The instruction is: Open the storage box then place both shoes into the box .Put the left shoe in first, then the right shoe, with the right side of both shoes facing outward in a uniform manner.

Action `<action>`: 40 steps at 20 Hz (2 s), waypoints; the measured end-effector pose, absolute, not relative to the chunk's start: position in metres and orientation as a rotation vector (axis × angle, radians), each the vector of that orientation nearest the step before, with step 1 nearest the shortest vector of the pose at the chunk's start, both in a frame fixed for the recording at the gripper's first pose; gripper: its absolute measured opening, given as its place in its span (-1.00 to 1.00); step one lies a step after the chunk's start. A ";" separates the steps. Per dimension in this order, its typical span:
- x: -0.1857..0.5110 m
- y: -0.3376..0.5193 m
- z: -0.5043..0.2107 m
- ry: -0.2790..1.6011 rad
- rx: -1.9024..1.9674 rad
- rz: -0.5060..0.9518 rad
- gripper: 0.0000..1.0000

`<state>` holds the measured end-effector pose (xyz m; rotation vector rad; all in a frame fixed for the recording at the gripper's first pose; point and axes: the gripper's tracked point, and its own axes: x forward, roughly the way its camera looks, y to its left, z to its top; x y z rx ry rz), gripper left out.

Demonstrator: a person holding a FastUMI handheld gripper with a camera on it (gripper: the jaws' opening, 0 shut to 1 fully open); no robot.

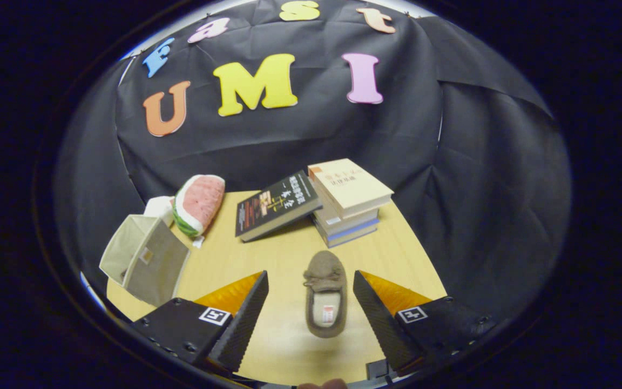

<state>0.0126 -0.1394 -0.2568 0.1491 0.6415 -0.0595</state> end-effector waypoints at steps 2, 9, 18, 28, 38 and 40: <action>0.017 -0.157 -0.282 0.675 0.143 -0.056 0.92; 0.040 -0.182 -0.385 0.814 0.155 -0.036 0.93; 0.066 -0.180 -0.430 0.887 0.207 -0.030 0.07; 0.068 -0.179 -0.434 0.945 0.287 -0.070 -0.97; 0.048 -0.129 -0.374 0.928 0.430 -0.110 -0.99; 0.045 -0.107 -0.353 0.908 0.440 -0.107 -1.00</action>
